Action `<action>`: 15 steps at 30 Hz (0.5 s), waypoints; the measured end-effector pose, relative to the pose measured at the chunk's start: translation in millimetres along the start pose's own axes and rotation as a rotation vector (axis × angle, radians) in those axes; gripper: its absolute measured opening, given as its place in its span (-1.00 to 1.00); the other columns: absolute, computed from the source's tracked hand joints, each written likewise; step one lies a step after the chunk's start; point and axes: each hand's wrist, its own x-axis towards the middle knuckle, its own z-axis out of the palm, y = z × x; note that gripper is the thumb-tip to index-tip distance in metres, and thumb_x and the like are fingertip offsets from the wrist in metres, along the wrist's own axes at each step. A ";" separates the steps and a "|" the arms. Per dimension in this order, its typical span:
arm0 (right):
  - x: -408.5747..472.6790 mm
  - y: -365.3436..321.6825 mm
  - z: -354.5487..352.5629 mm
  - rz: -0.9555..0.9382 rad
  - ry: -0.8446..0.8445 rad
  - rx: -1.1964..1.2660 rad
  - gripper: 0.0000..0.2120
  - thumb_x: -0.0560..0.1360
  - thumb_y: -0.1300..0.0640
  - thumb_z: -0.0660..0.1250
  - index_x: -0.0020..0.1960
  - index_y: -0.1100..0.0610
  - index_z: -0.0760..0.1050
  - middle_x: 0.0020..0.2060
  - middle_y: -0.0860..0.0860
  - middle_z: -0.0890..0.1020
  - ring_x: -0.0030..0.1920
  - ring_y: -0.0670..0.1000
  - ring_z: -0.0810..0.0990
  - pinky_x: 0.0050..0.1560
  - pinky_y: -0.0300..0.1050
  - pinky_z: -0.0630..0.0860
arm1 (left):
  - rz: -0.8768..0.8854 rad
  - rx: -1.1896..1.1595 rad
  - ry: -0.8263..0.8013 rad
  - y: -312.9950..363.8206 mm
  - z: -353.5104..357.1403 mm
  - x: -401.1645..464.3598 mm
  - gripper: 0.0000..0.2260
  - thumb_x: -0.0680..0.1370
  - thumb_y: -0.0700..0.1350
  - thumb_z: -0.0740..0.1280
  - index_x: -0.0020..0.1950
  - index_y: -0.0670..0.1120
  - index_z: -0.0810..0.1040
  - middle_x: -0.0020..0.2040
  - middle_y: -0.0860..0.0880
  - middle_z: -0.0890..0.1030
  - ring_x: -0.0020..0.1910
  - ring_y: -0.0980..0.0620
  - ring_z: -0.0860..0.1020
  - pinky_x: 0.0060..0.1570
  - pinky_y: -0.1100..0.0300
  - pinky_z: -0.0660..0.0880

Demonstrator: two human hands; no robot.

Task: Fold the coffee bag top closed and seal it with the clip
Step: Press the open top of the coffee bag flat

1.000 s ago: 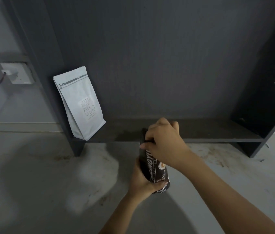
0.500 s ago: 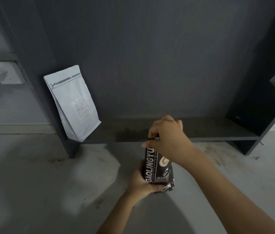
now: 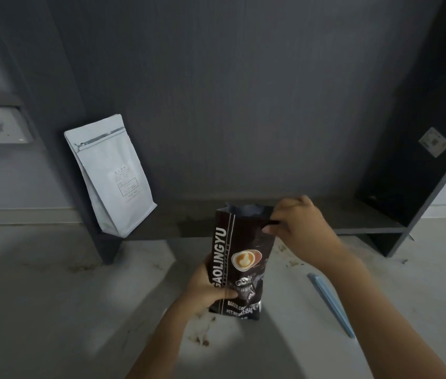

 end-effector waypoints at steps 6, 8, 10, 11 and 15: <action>2.3 -22.4 10.3 0.023 0.176 0.234 -0.81 0.34 0.06 0.45 -0.23 0.20 0.59 -0.21 -0.01 0.49 -0.24 0.06 0.54 -0.15 0.05 0.54 | 0.153 0.031 0.280 -9.2 14.7 -11.9 -0.41 0.25 -0.02 0.46 0.24 0.07 0.37 0.15 0.03 0.58 0.16 0.12 0.56 0.21 0.05 0.49; 3.4 -25.8 12.3 0.039 0.212 0.245 -0.80 0.31 0.06 0.47 -0.28 0.20 0.57 -0.26 0.00 0.50 -0.28 0.05 0.53 -0.19 0.02 0.53 | 0.190 0.018 0.321 -5.0 28.8 -21.3 -0.35 0.26 0.02 0.43 0.31 0.03 0.29 0.21 0.02 0.52 0.22 0.11 0.51 0.23 0.17 0.46; 3.2 -29.5 13.6 0.057 0.239 0.259 -0.78 0.28 0.05 0.49 -0.31 0.19 0.56 -0.33 -0.01 0.49 -0.31 0.02 0.51 -0.25 -0.07 0.49 | 0.214 -0.027 0.325 3.1 44.8 -30.7 -0.20 0.21 0.02 0.50 0.36 0.05 0.19 0.28 0.11 0.43 0.26 0.26 0.44 0.22 0.35 0.40; 2.7 -31.2 14.5 0.059 0.246 0.261 -0.77 0.27 0.05 0.50 -0.32 0.19 0.56 -0.35 -0.02 0.48 -0.33 0.00 0.50 -0.28 -0.13 0.46 | 0.221 -0.040 0.320 7.1 51.3 -35.2 -0.06 0.15 0.12 0.54 0.41 0.01 0.13 0.36 0.12 0.36 0.32 0.28 0.36 0.29 0.32 0.36; -1.0 -37.3 16.0 0.051 0.242 0.283 -0.78 0.27 0.04 0.50 -0.36 0.16 0.54 -0.40 -0.06 0.48 -0.37 -0.05 0.49 -0.32 -0.21 0.41 | 0.188 0.078 0.471 -6.6 65.1 -23.7 0.25 0.01 0.24 0.56 0.49 -0.02 -0.11 0.46 0.01 0.14 0.45 0.05 0.19 0.42 0.01 0.23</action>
